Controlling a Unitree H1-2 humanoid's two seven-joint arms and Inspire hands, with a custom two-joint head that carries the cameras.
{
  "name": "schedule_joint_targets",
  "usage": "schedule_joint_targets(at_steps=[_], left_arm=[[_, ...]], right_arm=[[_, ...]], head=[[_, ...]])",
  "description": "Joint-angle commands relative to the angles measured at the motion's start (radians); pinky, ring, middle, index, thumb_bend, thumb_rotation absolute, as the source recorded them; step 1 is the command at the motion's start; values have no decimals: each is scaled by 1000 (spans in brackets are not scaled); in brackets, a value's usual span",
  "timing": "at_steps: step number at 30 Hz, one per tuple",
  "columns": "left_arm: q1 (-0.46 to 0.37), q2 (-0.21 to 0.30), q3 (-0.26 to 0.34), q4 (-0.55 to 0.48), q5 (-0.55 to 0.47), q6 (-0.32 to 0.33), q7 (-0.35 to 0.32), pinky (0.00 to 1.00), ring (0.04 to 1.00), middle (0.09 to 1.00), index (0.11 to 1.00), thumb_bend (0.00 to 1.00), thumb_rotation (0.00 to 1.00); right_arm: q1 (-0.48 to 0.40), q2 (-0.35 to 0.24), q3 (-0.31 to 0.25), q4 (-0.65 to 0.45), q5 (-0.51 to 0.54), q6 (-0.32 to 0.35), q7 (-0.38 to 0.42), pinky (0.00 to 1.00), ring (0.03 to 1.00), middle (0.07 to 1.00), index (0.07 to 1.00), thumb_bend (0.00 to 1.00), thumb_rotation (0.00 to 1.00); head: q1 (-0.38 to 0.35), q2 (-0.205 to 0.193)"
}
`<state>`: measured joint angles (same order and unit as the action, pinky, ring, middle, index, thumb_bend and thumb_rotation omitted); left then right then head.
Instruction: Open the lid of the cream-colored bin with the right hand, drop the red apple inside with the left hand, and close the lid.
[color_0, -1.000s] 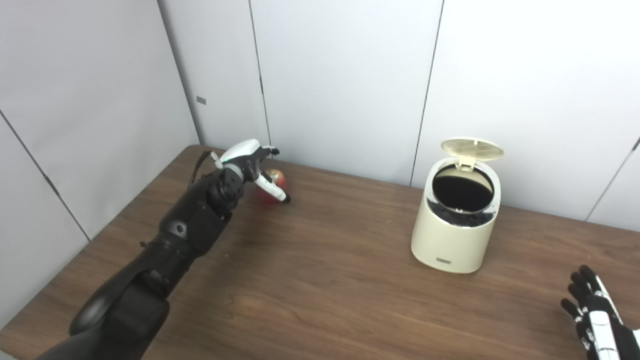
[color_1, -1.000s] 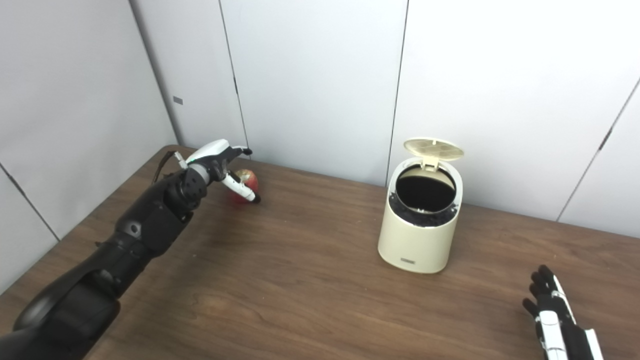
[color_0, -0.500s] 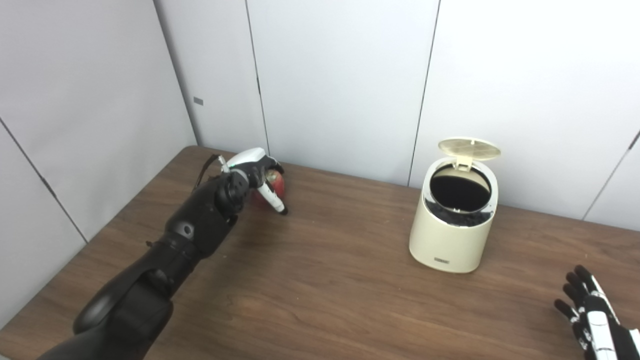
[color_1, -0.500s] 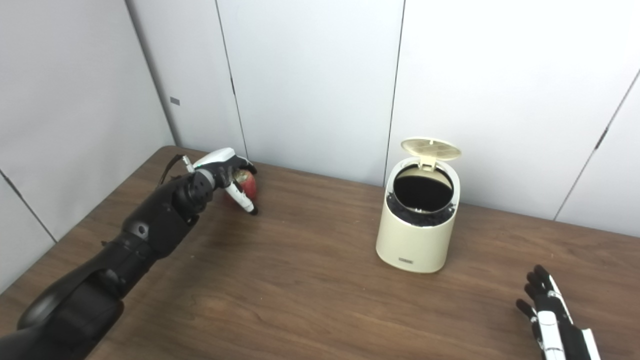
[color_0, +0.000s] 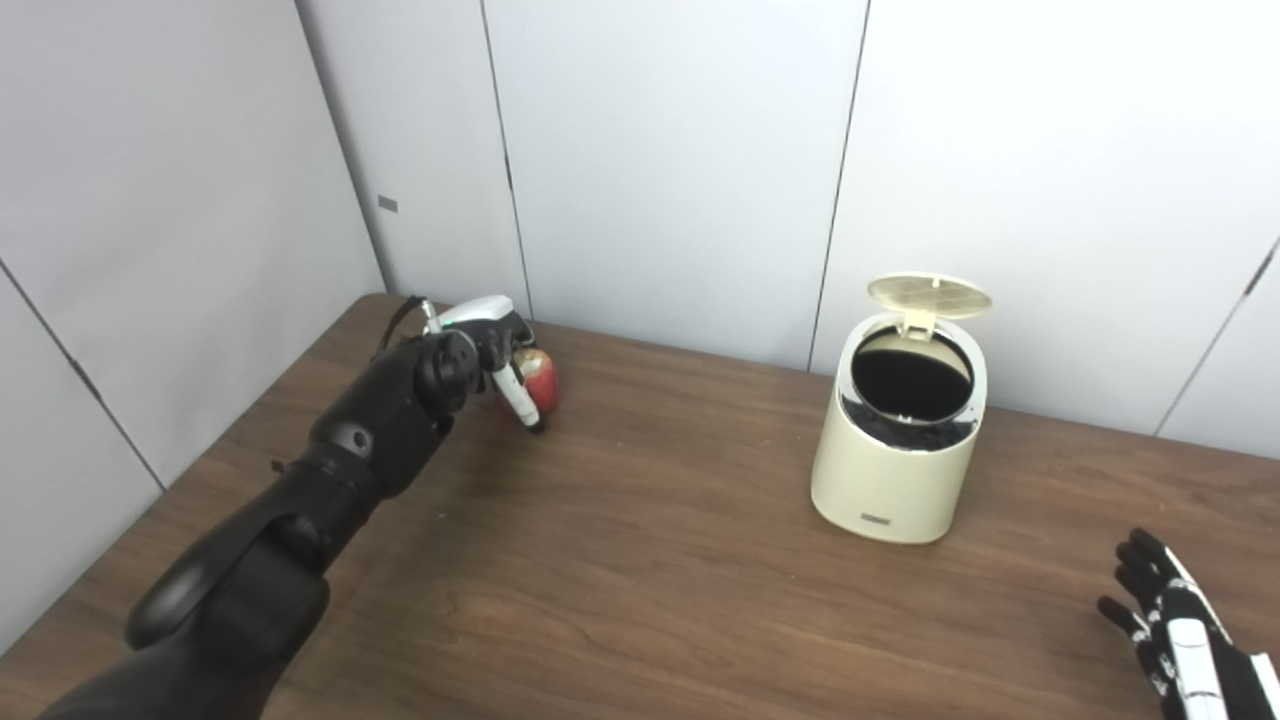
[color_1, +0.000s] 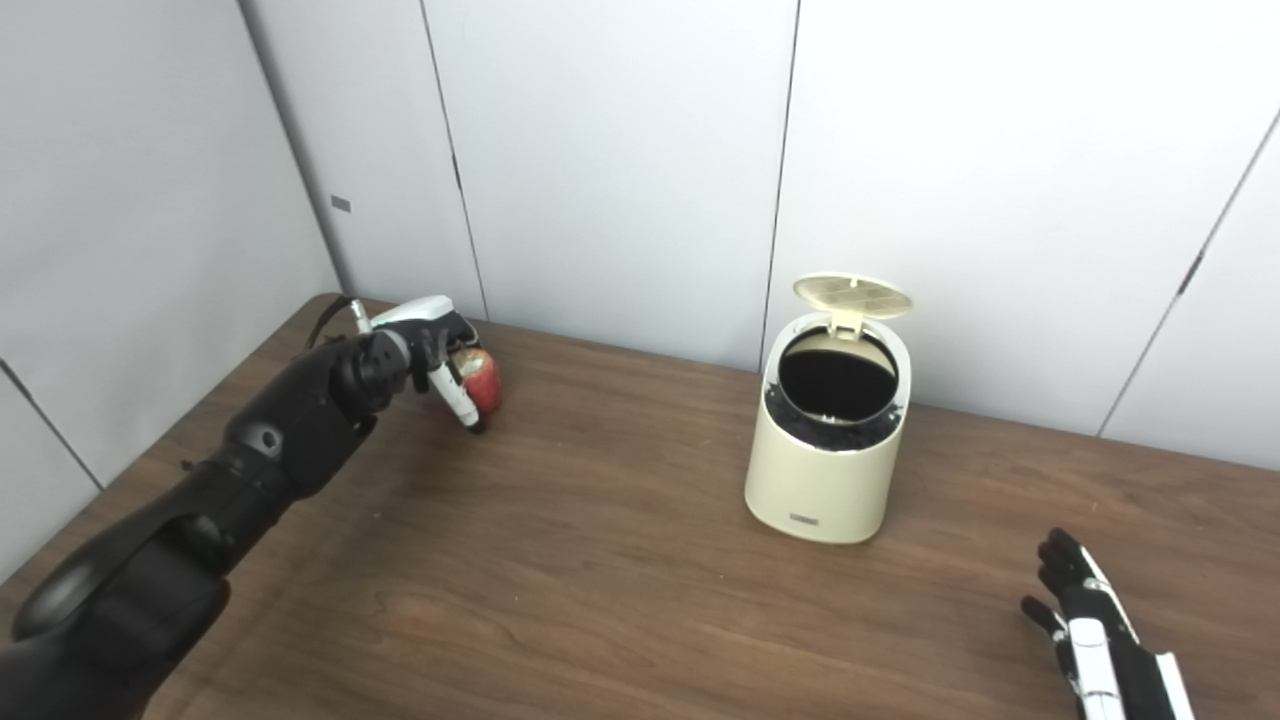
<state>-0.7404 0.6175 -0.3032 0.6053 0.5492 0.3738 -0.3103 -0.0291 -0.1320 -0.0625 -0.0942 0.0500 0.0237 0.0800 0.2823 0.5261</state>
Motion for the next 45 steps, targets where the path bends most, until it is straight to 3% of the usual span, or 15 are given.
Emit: schedule_joint_targets(at_steps=[1,5,9,13,16,19,21,25,28,32,35,38,45], left_arm=[[-43,10,37,-57,6,-7,73,440,437,489,489,507,0],[-40,3,68,-88,-1,-2,94,451,448,514,466,502,0],[-33,3,88,-125,-6,7,90,350,434,513,480,477,0],[-20,1,109,-159,-12,31,88,358,426,506,487,477,0],[2,4,137,-182,-23,14,106,353,423,496,493,476,0],[40,-10,202,-223,-70,-13,142,354,420,496,492,476,0],[81,-48,269,-284,-109,-10,194,340,418,499,493,475,0],[153,-119,342,-385,-142,-25,278,377,436,505,459,477,0],[215,-169,355,-464,-137,-51,332,411,461,508,457,478,0],[256,-222,365,-550,-141,-32,351,413,458,487,469,479,0],[288,-247,345,-618,-128,-43,352,396,455,481,485,479,0],[309,-274,318,-683,-105,-30,356,399,463,503,476,479,0],[334,-306,254,-775,-52,-44,343,397,476,527,462,477,0]], right_arm=[[-23,-7,-6,-17,5,-50,0,867,940,915,885,513,919],[-21,-9,-4,-13,-3,-51,-2,866,939,915,892,512,936],[-21,-6,-4,-12,10,-51,4,872,943,917,901,510,946],[-23,-6,-4,-6,10,-52,4,873,939,918,902,498,945],[-22,-3,-3,-9,14,-41,4,890,943,919,907,496,939],[-22,-2,-2,-5,14,-49,4,885,941,918,907,494,937],[-24,-2,-2,0,11,-53,2,877,938,917,906,500,939],[-26,0,-1,5,6,-53,-2,872,933,911,903,513,940],[-29,4,-2,2,17,-46,1,888,941,917,909,517,932],[-31,4,7,-5,-6,-49,-4,878,933,916,909,476,940],[-29,2,14,-15,-30,-53,-11,853,921,914,909,433,948],[-32,6,10,-14,-29,-47,-14,863,934,920,920,491,939],[-40,25,17,-15,-48,-35,-29,856,917,908,912,472,928]], head=[[2,2],[1,1],[-3,2],[-5,1],[-12,-1],[-22,0],[-31,-2],[-44,-5],[-72,-3],[-95,0],[-107,3],[-123,6],[-194,18]])
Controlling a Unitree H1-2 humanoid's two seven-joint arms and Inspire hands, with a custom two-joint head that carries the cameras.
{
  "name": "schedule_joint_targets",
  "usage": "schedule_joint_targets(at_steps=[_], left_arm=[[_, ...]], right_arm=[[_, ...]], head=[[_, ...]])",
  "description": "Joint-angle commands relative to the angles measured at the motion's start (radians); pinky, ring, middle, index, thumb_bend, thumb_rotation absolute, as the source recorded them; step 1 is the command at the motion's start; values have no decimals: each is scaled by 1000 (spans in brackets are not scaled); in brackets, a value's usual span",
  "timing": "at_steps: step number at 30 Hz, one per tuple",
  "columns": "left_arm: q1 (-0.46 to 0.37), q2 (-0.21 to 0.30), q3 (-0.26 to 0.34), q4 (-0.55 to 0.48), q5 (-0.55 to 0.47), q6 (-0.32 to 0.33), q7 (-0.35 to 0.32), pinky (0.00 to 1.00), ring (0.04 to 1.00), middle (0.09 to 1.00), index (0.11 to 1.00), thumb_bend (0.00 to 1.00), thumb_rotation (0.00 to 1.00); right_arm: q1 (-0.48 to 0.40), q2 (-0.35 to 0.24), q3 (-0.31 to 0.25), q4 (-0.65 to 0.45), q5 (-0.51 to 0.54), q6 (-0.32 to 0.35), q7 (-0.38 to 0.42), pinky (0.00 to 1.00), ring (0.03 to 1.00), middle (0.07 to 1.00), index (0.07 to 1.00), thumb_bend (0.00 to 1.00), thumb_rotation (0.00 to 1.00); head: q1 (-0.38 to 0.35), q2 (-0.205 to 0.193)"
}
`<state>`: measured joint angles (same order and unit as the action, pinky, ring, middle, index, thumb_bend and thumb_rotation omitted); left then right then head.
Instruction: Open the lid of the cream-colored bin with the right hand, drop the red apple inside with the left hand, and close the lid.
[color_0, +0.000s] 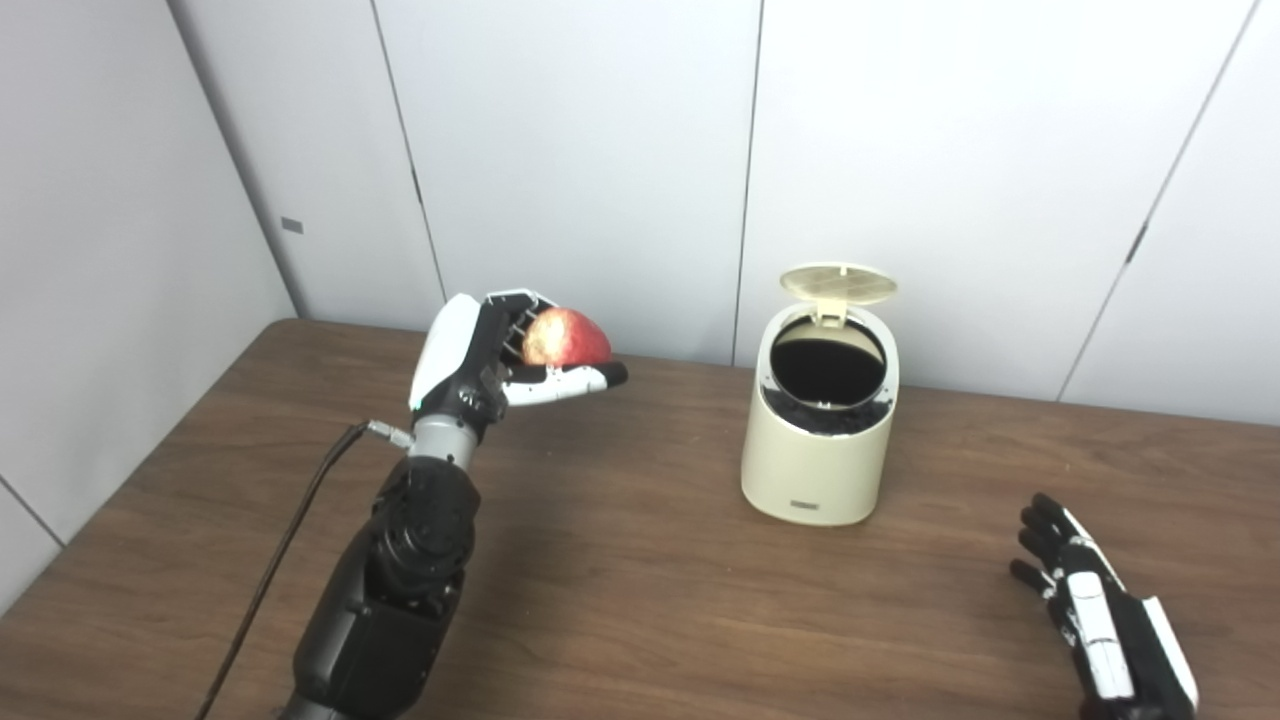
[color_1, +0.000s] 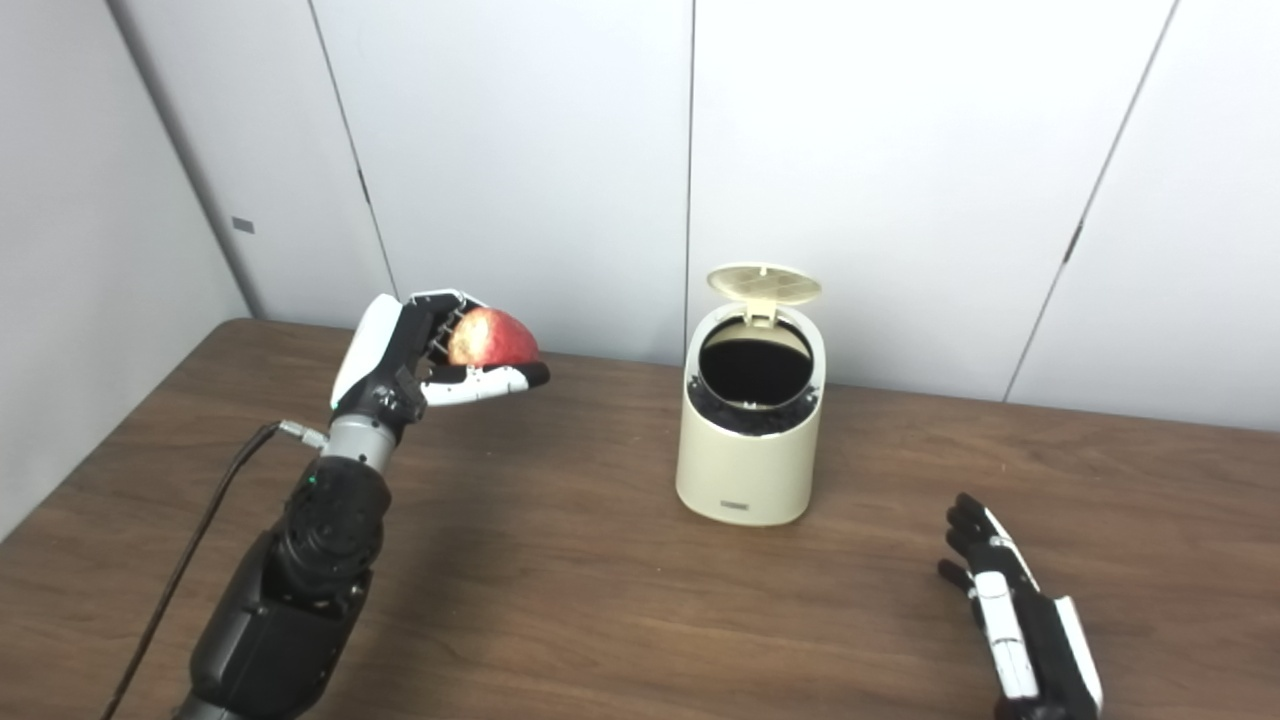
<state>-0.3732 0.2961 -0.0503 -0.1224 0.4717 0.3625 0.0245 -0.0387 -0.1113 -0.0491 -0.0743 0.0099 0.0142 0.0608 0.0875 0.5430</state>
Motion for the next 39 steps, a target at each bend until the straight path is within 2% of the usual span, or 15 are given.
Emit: schedule_joint_targets(at_steps=[1,7,10,15,19,26,31,39], left_arm=[[-31,17,-10,-55,30,-47,5,391,478,532,462,476,0],[-40,15,-81,-89,90,-81,-17,337,463,562,474,471,0],[-52,20,-98,-98,116,-89,-32,391,473,543,463,475,0],[-89,9,-128,-91,141,-128,-46,410,454,543,473,476,0],[-125,-11,-149,-71,153,-145,-52,364,447,548,486,474,0],[-186,-50,-178,-43,174,-153,-68,374,442,542,494,475,0],[-225,-81,-192,6,180,-184,-58,357,433,519,506,477,0],[-279,-138,-213,93,179,-207,-52,317,421,539,503,472,0]], right_arm=[[-31,8,6,-32,-13,-30,-12,848,912,905,907,473,925],[-30,32,14,-42,-18,-29,-22,848,920,906,902,503,920],[-29,40,21,-51,-34,-18,-29,844,919,907,903,493,932],[-28,51,28,-62,-50,-4,-40,839,907,897,894,517,932],[-27,62,29,-63,-35,-5,-37,859,916,900,902,478,909],[-24,64,37,-75,-56,6,-40,864,922,903,909,433,943],[-22,67,41,-82,-74,10,-46,850,916,899,905,451,960],[-21,74,47,-92,-88,26,-56,843,911,897,904,463,973]], head=[[-11,3],[-46,11],[-77,15],[-97,19],[-102,21],[-108,23],[-112,26],[-118,28]])
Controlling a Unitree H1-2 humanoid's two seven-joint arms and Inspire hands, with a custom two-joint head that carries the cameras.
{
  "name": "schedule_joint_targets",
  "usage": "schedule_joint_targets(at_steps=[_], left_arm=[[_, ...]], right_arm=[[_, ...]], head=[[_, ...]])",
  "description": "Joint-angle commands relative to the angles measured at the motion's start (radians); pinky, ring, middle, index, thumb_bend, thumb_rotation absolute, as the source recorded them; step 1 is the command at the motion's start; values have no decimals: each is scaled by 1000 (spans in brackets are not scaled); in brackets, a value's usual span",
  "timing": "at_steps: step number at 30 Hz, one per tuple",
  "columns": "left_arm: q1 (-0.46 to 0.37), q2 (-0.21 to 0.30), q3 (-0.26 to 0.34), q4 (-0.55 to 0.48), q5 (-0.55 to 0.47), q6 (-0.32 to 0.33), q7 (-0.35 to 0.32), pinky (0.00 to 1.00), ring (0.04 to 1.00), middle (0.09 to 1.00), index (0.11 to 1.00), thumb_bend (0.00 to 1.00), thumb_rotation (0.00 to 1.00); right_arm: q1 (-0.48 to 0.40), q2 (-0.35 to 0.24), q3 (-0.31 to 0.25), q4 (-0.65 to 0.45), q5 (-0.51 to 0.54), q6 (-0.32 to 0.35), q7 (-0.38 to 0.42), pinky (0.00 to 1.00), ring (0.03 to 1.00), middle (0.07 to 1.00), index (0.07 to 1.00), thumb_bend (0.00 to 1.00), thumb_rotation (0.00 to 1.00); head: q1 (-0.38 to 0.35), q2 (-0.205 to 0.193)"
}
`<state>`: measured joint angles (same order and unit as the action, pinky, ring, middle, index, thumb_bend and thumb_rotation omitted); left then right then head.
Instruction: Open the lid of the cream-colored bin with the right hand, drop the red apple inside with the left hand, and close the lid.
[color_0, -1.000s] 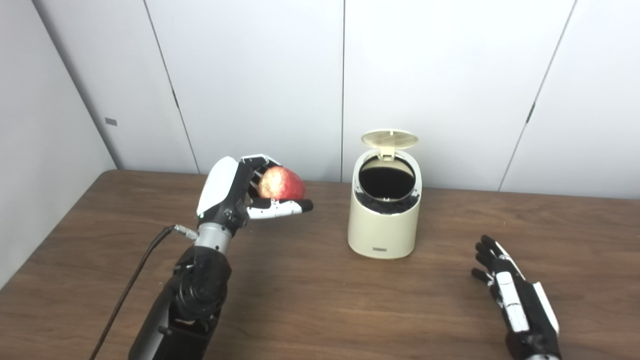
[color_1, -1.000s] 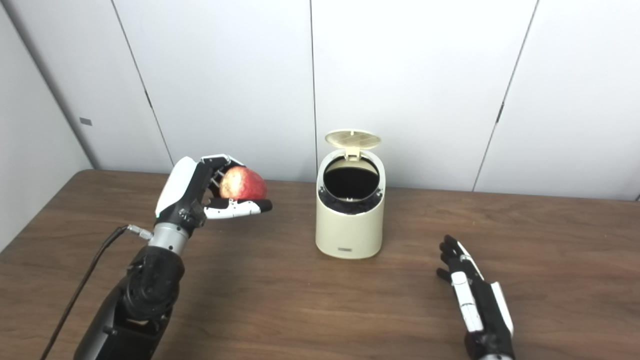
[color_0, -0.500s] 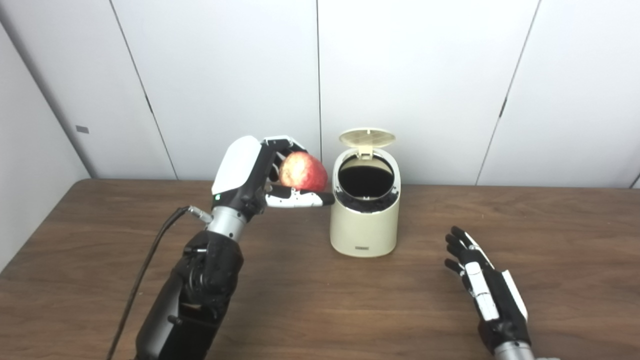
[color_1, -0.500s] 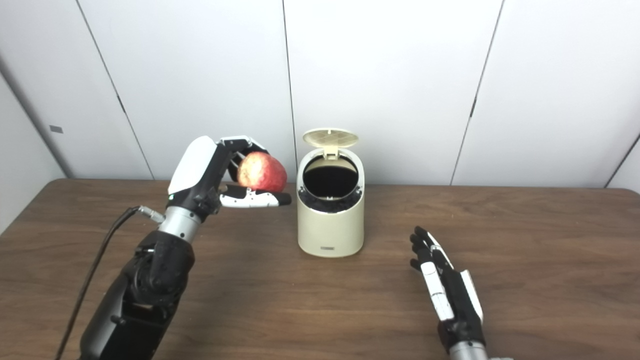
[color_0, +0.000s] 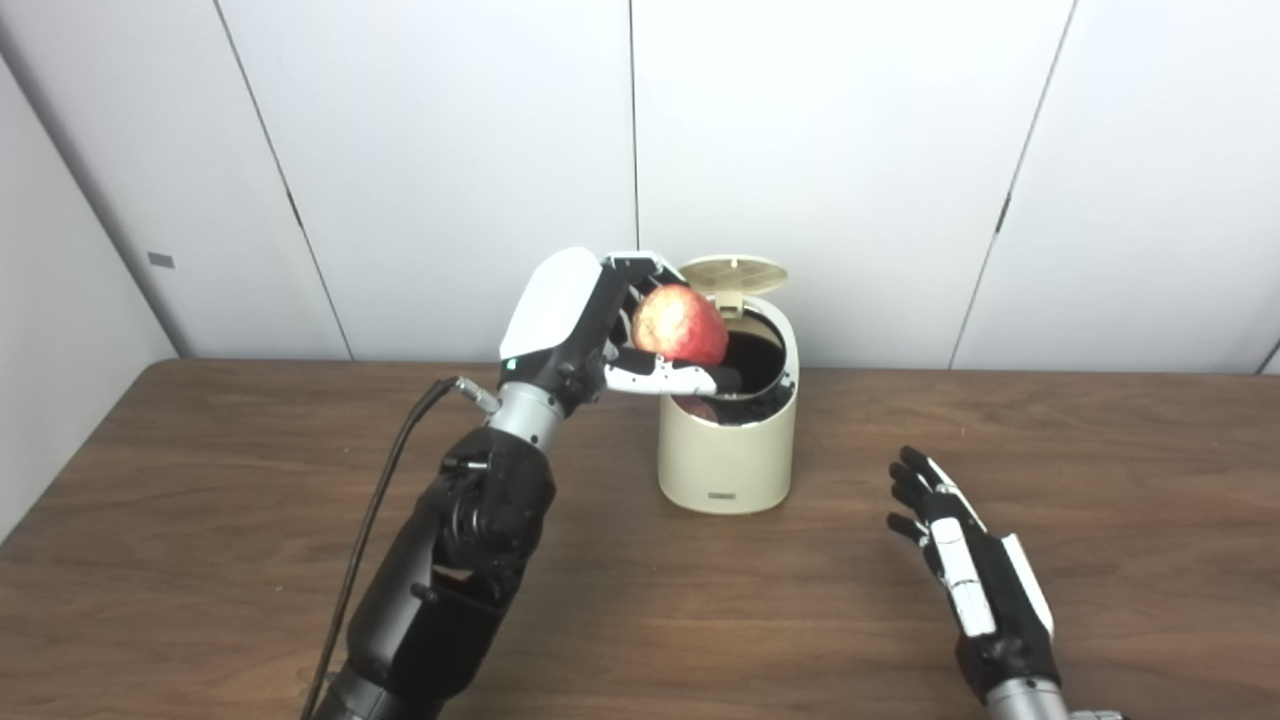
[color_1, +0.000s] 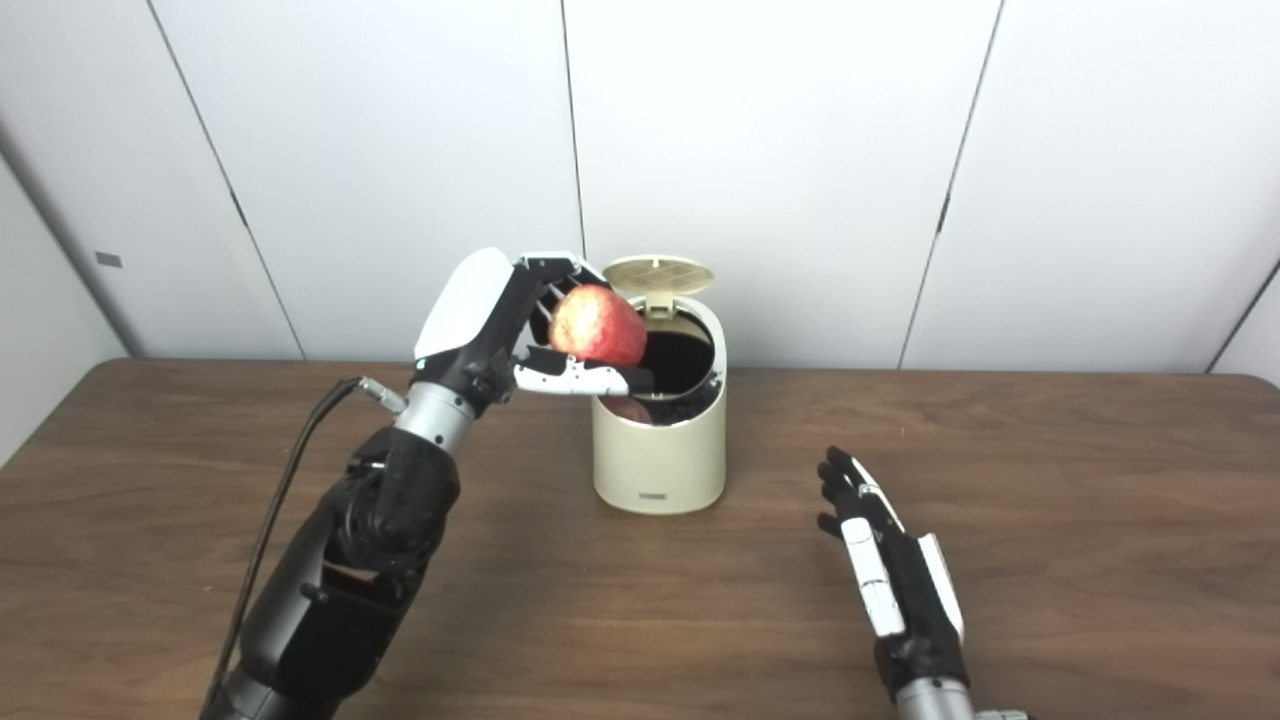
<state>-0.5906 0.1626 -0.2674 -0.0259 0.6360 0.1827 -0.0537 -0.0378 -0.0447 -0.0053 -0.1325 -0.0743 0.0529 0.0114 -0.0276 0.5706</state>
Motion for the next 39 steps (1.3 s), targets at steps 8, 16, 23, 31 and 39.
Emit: schedule_joint_targets(at_steps=[8,16,23,31,39], left_arm=[[-86,-33,-11,57,40,-28,29,310,416,547,503,470,0],[-89,-39,-15,76,40,-33,33,311,416,545,501,471,0],[-100,-46,-27,136,40,-58,51,325,418,539,499,472,0],[-102,-40,-40,170,53,-72,62,308,407,524,505,471,0],[-101,-37,-42,170,58,-71,62,335,412,511,507,474,0]], right_arm=[[-27,12,11,-27,-22,-14,-21,837,906,893,905,477,975],[-28,13,13,-25,-26,-16,-24,835,905,893,909,476,985],[-30,26,16,-34,-38,-11,-36,824,900,894,913,471,985],[-35,23,11,-35,-35,-11,-37,817,892,890,916,491,998],[-38,21,9,-32,-25,-15,-33,826,902,895,920,479,998]], head=[[-11,1],[-11,1],[-20,-2],[-18,2],[-14,1]])
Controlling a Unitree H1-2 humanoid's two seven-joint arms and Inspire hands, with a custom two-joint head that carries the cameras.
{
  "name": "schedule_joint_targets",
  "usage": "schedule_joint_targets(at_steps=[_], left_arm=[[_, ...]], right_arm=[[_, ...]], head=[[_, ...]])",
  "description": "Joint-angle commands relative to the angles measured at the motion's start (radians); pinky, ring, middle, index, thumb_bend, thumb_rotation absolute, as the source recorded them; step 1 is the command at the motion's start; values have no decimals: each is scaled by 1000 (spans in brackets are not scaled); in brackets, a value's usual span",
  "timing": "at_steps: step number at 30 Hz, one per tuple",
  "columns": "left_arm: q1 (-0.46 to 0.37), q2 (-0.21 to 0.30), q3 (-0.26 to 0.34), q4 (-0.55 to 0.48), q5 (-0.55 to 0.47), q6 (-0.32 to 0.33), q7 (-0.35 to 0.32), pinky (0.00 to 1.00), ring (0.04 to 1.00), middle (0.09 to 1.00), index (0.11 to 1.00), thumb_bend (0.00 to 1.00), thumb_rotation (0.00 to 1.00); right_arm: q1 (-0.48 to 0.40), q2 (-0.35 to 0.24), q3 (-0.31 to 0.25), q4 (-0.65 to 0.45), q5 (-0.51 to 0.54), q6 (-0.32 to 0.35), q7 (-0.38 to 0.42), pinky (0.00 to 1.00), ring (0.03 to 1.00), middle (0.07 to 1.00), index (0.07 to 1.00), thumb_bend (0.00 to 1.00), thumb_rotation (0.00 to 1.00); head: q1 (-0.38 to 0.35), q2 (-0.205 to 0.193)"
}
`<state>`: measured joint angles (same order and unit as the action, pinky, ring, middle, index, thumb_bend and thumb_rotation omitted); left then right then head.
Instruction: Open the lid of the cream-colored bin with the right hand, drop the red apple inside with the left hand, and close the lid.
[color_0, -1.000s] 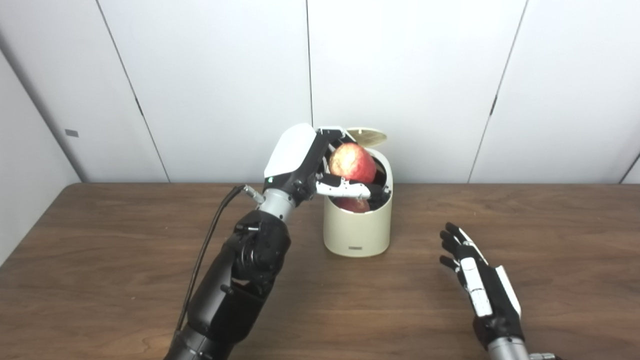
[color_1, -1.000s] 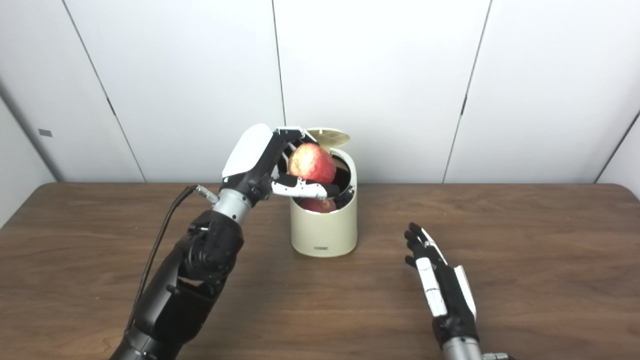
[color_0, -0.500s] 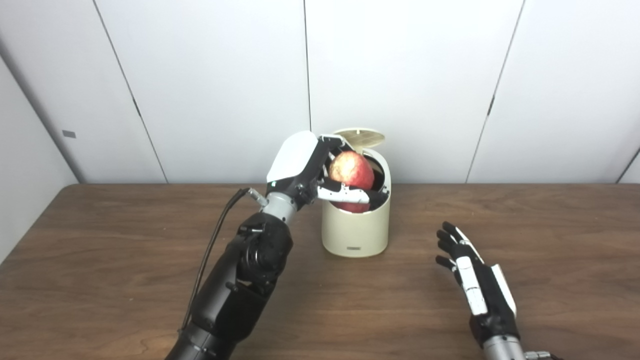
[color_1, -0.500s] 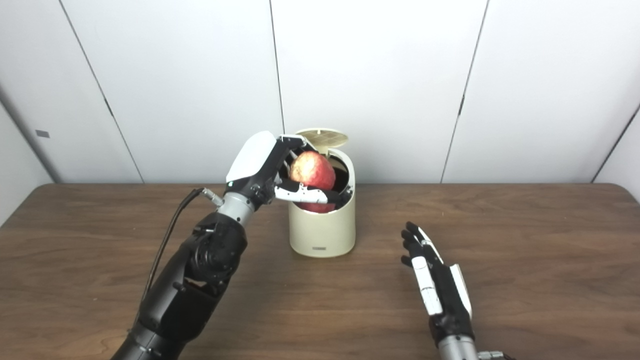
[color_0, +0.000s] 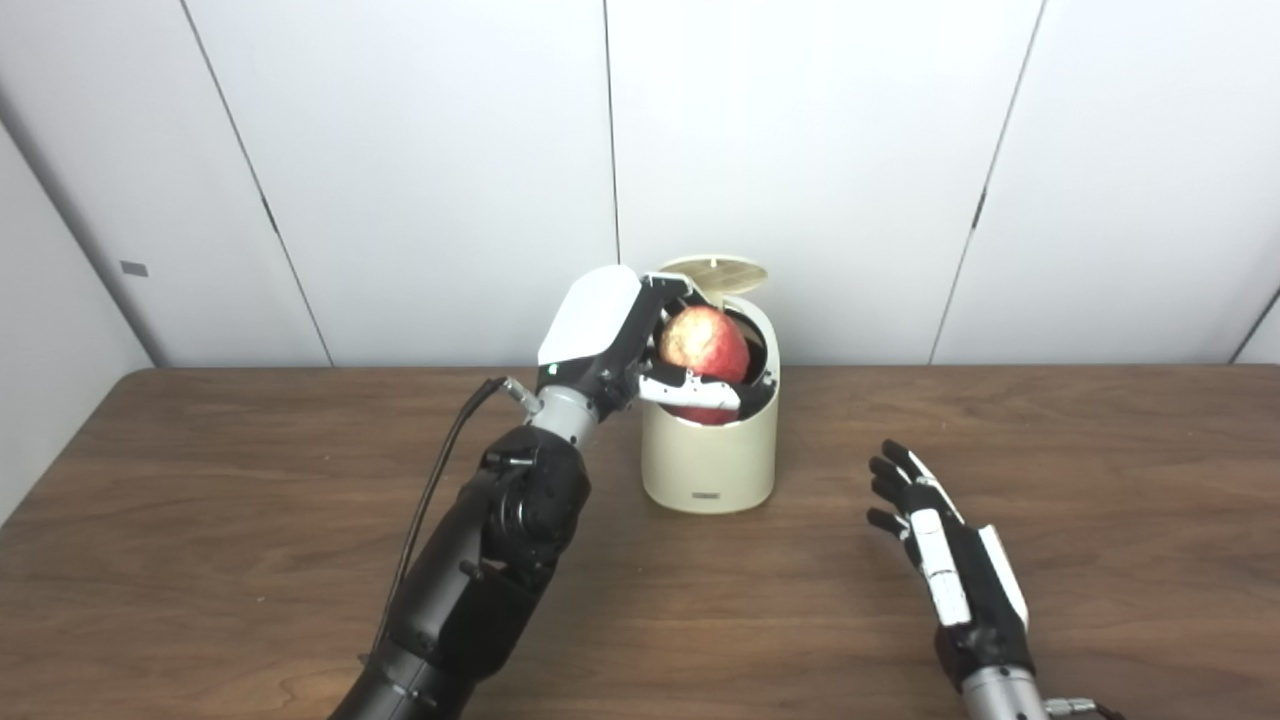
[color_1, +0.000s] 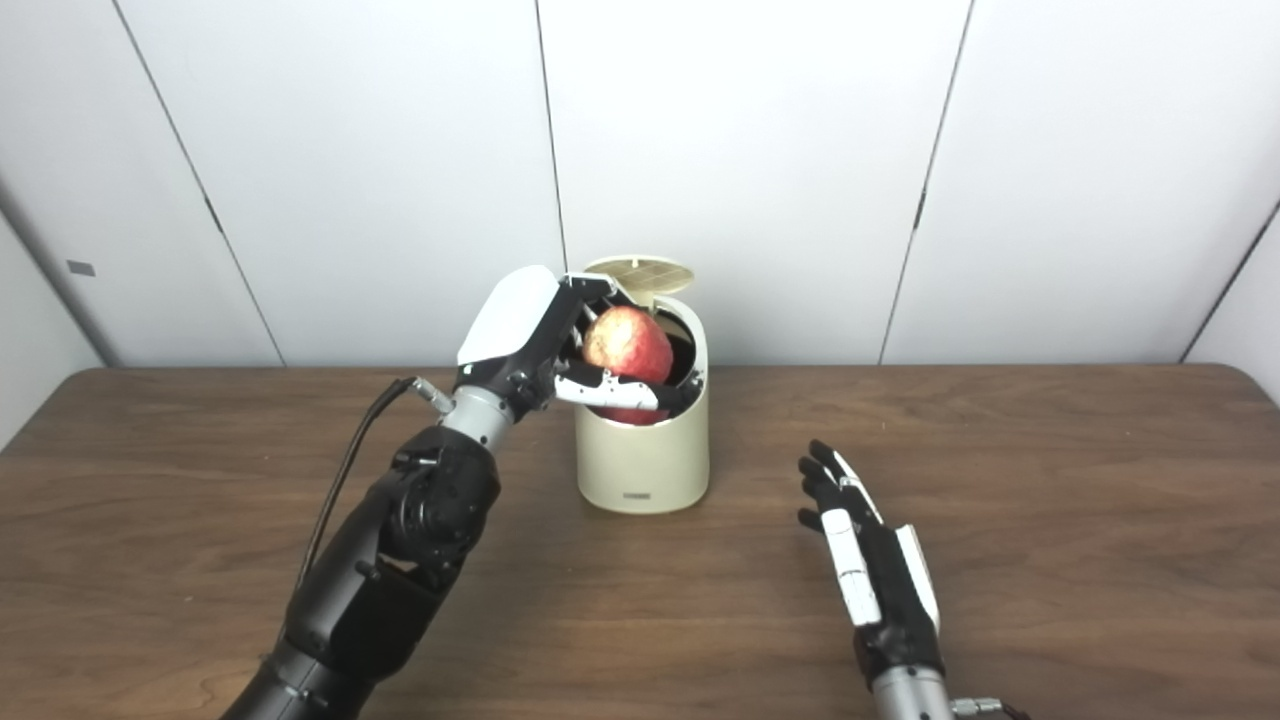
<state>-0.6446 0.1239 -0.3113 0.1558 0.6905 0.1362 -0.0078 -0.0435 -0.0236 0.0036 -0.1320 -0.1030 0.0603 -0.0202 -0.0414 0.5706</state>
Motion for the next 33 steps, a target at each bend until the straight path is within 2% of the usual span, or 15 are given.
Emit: schedule_joint_targets(at_steps=[1,10,15,19,20,22,23,24,26,29,33], left_arm=[[-47,1,2,-11,3,-25,16,337,414,514,506,475,0],[-49,-1,2,-4,10,-20,17,303,412,527,507,471,0],[-51,5,-6,0,33,-24,24,298,407,508,514,471,0],[-53,8,-18,-11,71,15,8,335,457,572,510,470,0],[-53,8,-20,-16,80,28,0,376,451,572,499,486,0],[-53,7,-24,-21,89,47,-10,431,548,653,495,515,41],[-53,7,-25,-23,92,55,-14,442,567,670,495,519,47],[-54,7,-28,-25,98,64,-18,457,587,686,570,720,24],[-55,7,-33,-27,108,77,-22,503,637,720,662,897,23],[-57,8,-44,-29,127,95,-28,565,688,759,713,965,37],[-58,8,-54,-33,140,117,-35,639,750,796,747,989,52]], right_arm=[[-33,0,-1,-33,5,-21,-1,822,899,894,920,476,999],[-32,-4,-1,-37,17,-21,6,833,905,901,928,479,994],[-33,-8,0,-31,8,-28,1,788,883,887,921,472,1000],[-34,-10,-2,-27,18,-33,4,771,865,877,918,477,998],[-34,-10,-2,-30,17,-31,3,768,860,875,918,464,994],[-33,-9,-1,-32,15,-30,2,760,854,870,916,460,998],[-33,-9,-1,-32,16,-31,2,757,852,869,915,461,997],[-34,-9,-2,-29,21,-35,4,757,851,867,914,464,994],[-34,-9,-3,-28,28,-33,7,766,855,867,915,482,986],[-34,-9,-1,-32,25,-28,5,759,841,863,918,475,994],[-35,-8,-3,-29,37,-30,9,756,824,856,917,487,982]], head=[[0,1],[5,4],[8,4],[10,4],[10,4],[11,4],[11,4],[11,4],[11,4],[14,4],[14,3]])
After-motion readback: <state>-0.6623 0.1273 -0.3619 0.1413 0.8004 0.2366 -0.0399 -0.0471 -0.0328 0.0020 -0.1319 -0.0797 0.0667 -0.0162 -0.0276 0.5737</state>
